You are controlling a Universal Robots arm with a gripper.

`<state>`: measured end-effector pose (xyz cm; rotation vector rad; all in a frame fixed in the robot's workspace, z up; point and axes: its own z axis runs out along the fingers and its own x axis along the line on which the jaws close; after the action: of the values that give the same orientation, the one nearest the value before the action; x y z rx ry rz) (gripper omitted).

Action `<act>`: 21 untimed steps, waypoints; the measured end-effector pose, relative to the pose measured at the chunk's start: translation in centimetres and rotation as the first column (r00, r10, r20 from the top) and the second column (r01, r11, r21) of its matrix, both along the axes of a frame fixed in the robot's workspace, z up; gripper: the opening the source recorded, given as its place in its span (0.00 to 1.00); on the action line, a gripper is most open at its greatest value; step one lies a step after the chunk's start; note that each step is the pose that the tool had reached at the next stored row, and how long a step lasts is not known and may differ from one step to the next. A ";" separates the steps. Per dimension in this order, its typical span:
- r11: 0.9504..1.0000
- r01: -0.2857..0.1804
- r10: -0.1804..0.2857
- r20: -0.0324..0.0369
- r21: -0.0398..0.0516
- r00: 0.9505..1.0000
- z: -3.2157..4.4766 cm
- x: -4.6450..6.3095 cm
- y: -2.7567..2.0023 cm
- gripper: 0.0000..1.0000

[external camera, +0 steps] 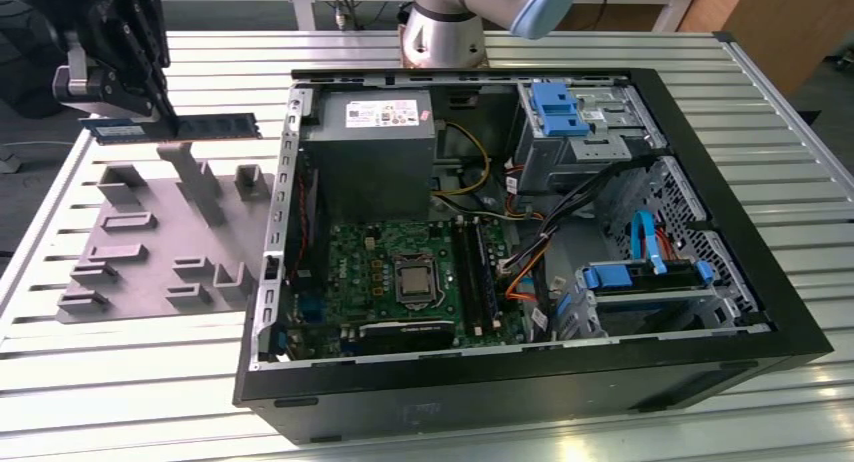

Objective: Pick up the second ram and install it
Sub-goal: 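Pick up the second ram and move it above second insertion slot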

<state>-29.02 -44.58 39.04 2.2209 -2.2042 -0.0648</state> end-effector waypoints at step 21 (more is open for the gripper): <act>1.000 0.000 0.000 0.000 0.000 1.000 0.00 1.3 0.00 0.14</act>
<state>-27.73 -44.58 39.04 2.2210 -2.2042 -0.0648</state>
